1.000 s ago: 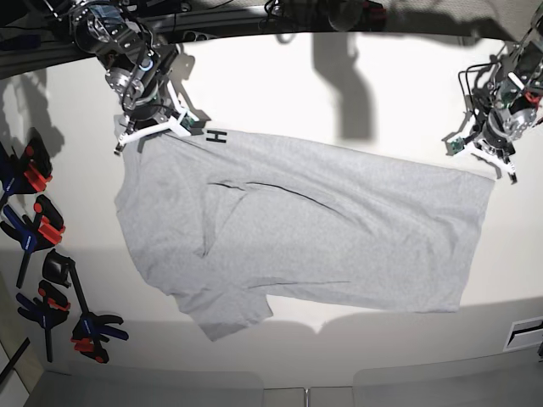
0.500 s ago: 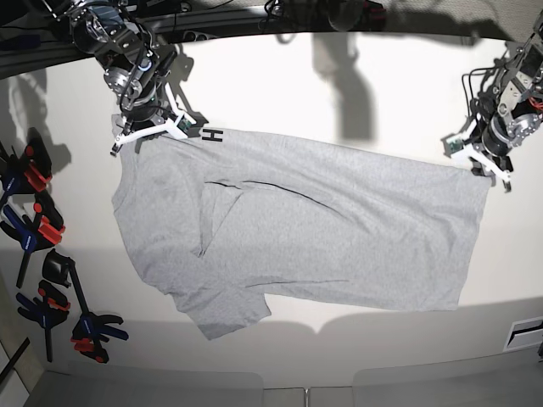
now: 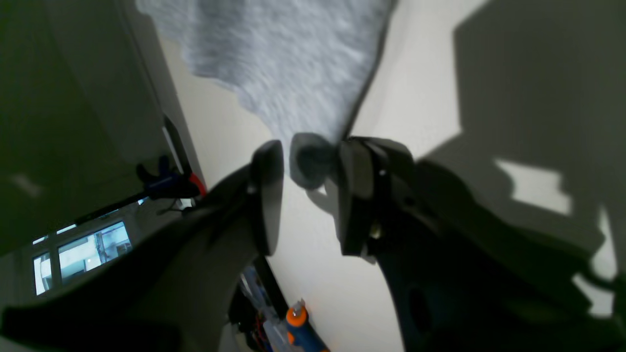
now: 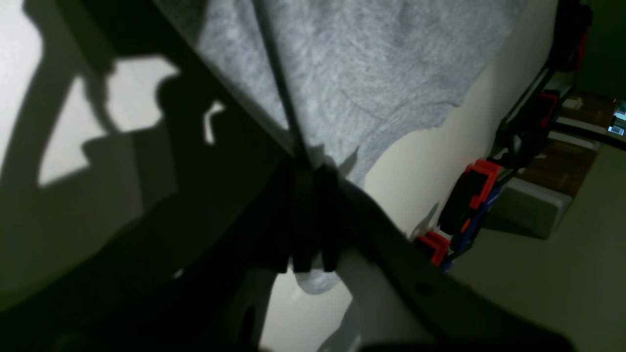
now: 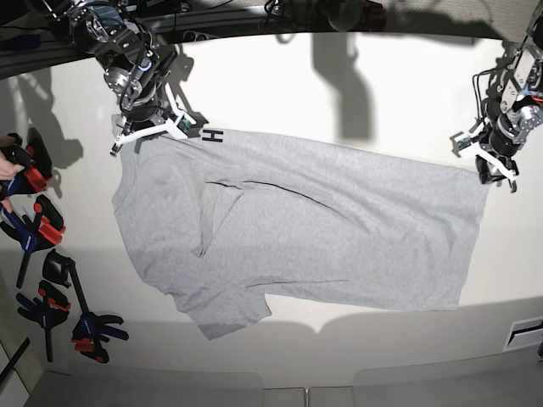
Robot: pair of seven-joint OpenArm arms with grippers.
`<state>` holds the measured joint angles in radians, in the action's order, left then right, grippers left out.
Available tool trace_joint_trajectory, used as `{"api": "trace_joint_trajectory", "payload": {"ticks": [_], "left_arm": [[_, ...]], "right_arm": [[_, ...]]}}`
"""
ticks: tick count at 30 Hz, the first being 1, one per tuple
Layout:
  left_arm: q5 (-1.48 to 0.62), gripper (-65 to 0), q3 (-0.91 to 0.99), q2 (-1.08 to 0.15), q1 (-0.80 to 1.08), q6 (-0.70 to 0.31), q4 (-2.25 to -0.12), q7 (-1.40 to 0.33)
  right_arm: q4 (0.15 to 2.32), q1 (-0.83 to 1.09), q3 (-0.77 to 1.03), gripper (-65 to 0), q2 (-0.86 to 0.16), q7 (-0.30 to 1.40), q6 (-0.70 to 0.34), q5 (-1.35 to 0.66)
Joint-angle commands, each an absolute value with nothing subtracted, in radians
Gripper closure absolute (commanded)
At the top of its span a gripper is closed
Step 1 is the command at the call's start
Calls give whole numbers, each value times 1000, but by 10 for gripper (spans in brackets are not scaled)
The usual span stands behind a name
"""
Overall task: Fold the T-shirt properly
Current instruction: 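Lift the held shirt edge with both grippers and drag it away, then pull the shirt edge further with both grippers, spreading the shirt flat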
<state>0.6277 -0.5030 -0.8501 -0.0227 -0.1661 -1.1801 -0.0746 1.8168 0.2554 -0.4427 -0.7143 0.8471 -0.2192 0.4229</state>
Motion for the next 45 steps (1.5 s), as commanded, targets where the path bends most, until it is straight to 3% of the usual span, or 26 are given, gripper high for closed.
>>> {"api": "trace_joint_trajectory", "payload": {"ticks": [1,11,16,23,31,36,45], "left_arm": [[629,-185,-506,-847,-25,-199,-1181,-54],[628,-141,-506,-812,-50,-199,-1135,-51],[628,0,-506,-812,-50,-199,-1134,-36],[503,0,-506,-821,-46,-180,-1153,-257],[479,0,-506,-924,81,-144,-1322,-274],[437,0,-506,-972,140,-52,-1406,-373],[449,0,-506,-1026,250,-15,-1542,-484]], "right_arm": [[1834,246,-432,0,-729,846,-202,442],[1834,246,-432,0,-729,846,-201,442],[1834,246,-432,0,-729,846,-201,442],[1834,247,-432,0,-729,846,-201,442],[1855,247,-432,0,-729,873,-201,442],[1907,248,-432,0,-729,881,-202,442],[1977,308,-432,0,-759,952,-201,442]]}}
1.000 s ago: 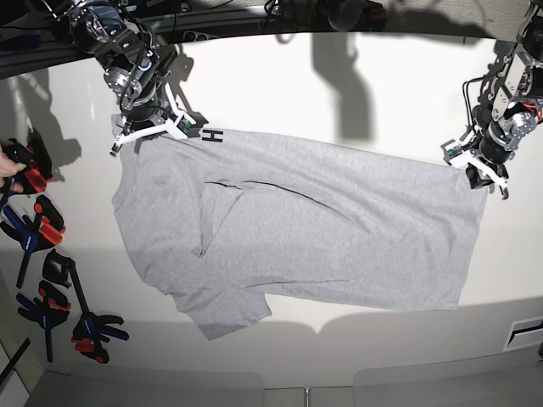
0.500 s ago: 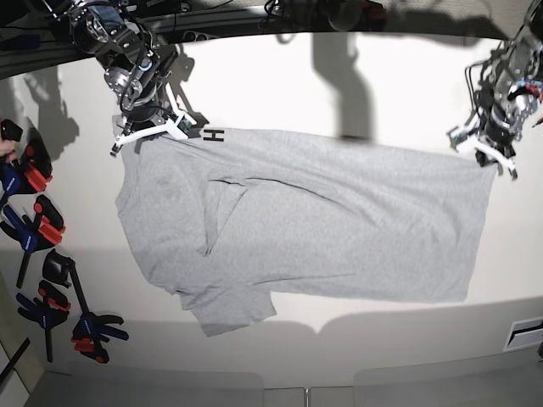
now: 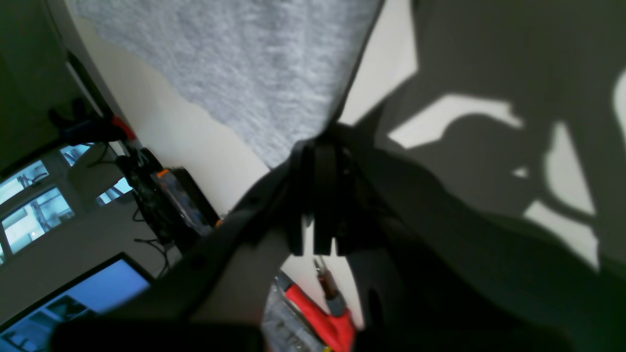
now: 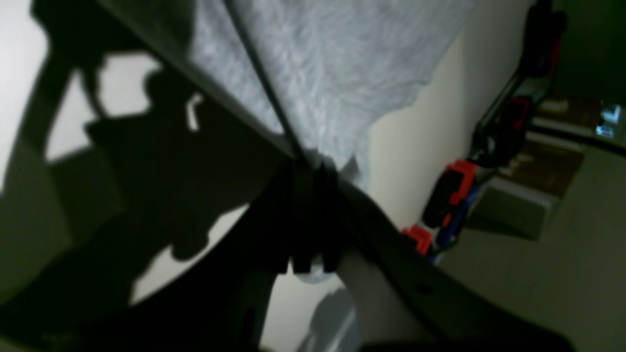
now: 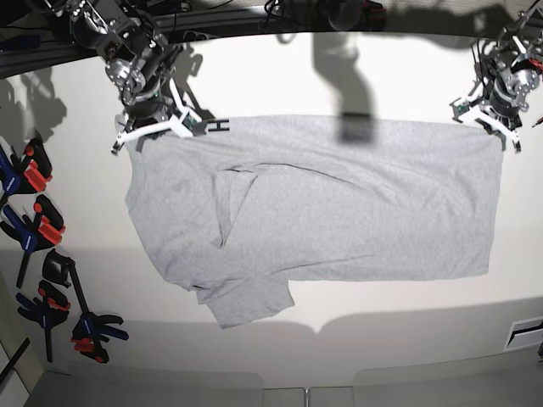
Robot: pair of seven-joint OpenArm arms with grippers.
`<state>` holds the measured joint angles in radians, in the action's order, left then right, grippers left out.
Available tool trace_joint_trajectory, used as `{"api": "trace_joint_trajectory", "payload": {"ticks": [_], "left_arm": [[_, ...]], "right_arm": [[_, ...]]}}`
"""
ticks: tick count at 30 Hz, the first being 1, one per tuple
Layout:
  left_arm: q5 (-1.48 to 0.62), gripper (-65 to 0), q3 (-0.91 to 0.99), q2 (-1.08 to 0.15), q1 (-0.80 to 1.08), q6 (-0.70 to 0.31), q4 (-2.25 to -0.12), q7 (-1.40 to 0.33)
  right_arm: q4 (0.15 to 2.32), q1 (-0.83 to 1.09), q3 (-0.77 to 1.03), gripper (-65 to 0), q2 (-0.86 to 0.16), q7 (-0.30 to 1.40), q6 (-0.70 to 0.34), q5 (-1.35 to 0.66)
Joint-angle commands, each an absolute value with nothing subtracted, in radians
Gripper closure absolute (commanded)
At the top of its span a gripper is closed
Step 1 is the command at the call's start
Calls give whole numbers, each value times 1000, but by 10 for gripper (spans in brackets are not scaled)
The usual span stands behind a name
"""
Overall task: Fold the T-shirt properly
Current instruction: 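Pull the shirt edge further with both grippers, spreading the shirt flat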
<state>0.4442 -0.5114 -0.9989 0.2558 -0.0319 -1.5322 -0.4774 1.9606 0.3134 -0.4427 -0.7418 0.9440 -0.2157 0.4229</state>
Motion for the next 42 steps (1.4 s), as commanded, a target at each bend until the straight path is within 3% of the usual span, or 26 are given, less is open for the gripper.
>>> {"api": "trace_joint_trajectory", "payload": {"ticks": [1,13,35,42], "left_arm": [[461,0,-506,-1029,263,-9,-1555,-486],[531,0,-506,-1077,390,43,-1637,-562],[535,0,-505,-1131,692,83,-1826,-735],[628,0,-505,-1131,746,83,-1841,-737]], "right_arm": [[1978,324,-432,0,-767,952,-200,442],[2012,513,-432,0,-814,974,-88,503],[2117,678,-432,0,-831,1064,-87,551],[2117,688,-432,0,-831,1063,-87,551]]}}
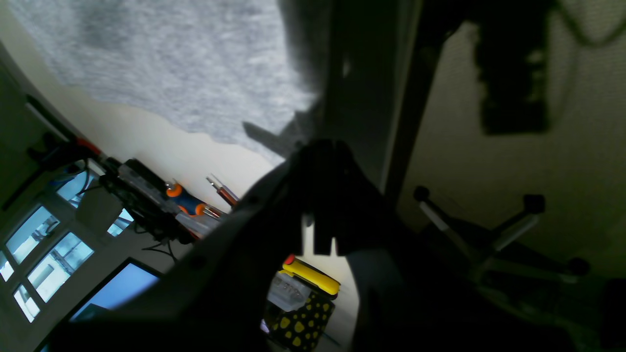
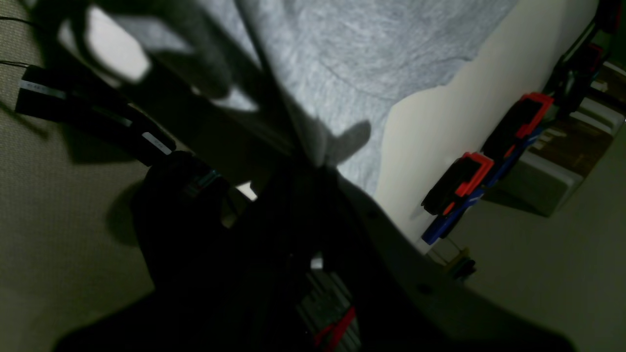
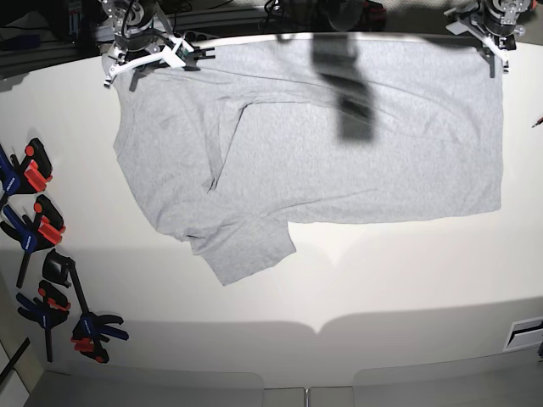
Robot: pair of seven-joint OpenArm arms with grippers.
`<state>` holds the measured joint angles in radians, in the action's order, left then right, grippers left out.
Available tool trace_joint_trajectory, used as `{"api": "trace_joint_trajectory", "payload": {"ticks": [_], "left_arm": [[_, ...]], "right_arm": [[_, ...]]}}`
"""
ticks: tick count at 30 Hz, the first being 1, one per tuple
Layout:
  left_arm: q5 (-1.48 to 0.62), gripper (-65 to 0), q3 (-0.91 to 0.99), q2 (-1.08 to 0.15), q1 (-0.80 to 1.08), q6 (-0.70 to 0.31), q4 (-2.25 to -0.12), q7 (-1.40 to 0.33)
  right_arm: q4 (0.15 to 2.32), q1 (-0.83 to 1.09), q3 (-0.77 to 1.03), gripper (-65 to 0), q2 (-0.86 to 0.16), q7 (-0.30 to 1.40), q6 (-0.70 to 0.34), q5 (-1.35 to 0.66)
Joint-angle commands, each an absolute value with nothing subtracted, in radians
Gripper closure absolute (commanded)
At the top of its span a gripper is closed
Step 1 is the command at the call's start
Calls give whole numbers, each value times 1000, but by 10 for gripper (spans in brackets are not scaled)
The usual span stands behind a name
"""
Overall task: Fold the T-shirt properly
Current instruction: 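Pull the shirt edge further with both grippers, spreading the shirt flat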
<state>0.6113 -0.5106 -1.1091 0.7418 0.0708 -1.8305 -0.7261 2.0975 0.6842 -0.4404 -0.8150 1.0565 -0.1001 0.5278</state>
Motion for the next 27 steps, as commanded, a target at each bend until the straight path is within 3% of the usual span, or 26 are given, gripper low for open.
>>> {"api": "trace_joint_trajectory", "payload": {"ticks": [1,14,15,17,19,20,27], "left_arm": [[628,0,-505,-1131,745,83,-1841,-737],[628,0,-505,-1131,745,83,-1841,-733],[628,0,-505,-1131,745,83,-1841,-734],[628,0,-505,-1131,745,83,-1841,-735],[627,-54,-505,-1131,745,83,-1841,-746],[627,-77,-505,-1130,745,83,-1841,-761],[616,-78,-505,-1131,746,82,-1841,-922]], "right_arm": [[2117,688,-432,0,-831,1063,-87,550],[2117,688,-432,0,-831,1060,-67,513],[2117,688,-432,-21,-831,1059,-67,494],[2117,688,-432,-142,-831,1059,-67,467],[2117,688,-432,-218,-831,1058,-67,464],[2117,688,-432,-231,-831,1055,-67,465],[2117,689,-433,-232,-831,1037,-98,464]]}}
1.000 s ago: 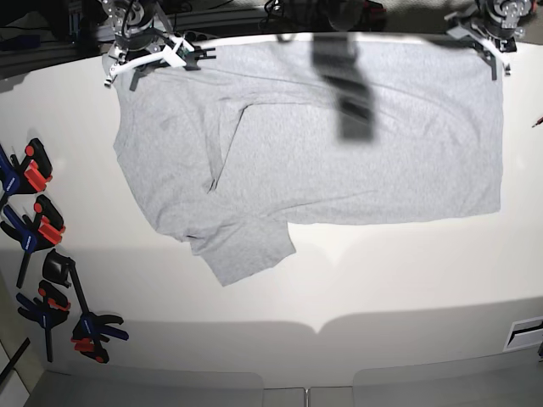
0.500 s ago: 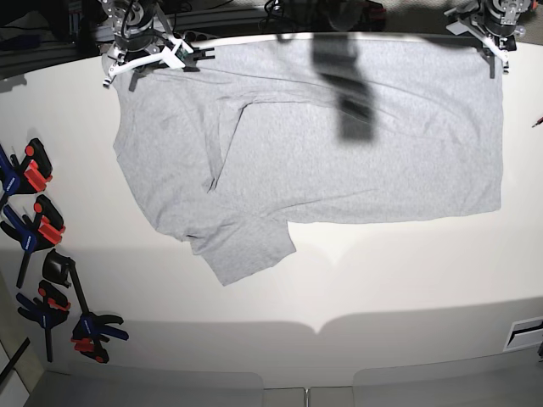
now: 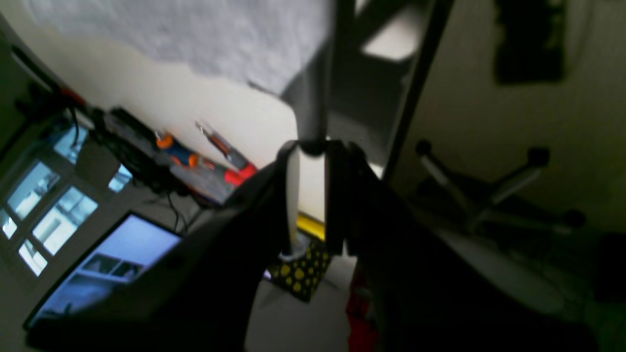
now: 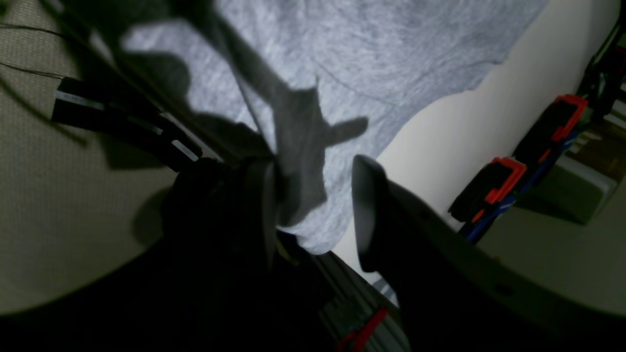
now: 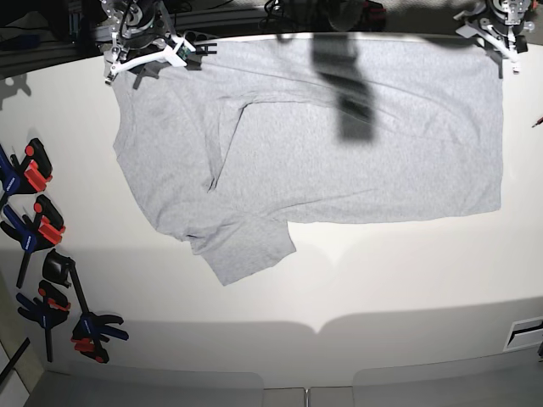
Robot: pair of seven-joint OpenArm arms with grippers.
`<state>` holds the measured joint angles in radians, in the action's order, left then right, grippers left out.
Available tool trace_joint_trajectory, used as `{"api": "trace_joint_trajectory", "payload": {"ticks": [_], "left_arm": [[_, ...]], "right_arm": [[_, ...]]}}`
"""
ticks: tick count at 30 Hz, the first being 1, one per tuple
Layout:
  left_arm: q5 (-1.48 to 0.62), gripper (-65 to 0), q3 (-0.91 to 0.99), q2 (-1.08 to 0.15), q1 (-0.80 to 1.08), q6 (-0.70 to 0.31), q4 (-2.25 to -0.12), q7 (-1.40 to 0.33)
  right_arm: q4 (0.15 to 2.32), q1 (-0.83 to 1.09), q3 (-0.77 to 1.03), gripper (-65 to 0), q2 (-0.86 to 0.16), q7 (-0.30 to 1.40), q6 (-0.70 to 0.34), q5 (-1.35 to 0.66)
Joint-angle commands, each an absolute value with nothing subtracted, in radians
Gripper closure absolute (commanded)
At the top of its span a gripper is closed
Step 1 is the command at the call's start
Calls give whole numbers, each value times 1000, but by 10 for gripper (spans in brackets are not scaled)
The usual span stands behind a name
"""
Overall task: Fold the T-shirt properly
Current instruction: 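Pull the shirt edge further with both grippers, spreading the shirt flat, then release the shirt and move both grippers over the shirt body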
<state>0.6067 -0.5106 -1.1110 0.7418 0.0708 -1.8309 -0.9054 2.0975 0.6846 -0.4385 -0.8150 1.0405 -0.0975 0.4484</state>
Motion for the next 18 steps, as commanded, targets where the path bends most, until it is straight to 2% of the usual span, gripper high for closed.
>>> {"api": "trace_joint_trajectory", "payload": {"ticks": [1,6,12,15,18], "left_arm": [[616,-78,-505,-1131,746,82,-1841,-932],[593,-79,-505,-1131,746,82,-1841,-1066],[649,-79,-505,-1119,745,84,-1841,-1111],[707,-79,-501,-1113,745,154,-1841,-1147],[715,-79,-470,-1109,746,177,-1841,-1175]], "right_arm": [[2117,691,-433,-232,-831,1033,-98,464],[2138,733,-432,-232,-831,991,-98,464],[2202,801,-433,-232,-825,803,-97,369],[2236,798,-432,-231,-823,750,-96,355],[2275,791,-432,-231,-823,713,-64,356]]}}
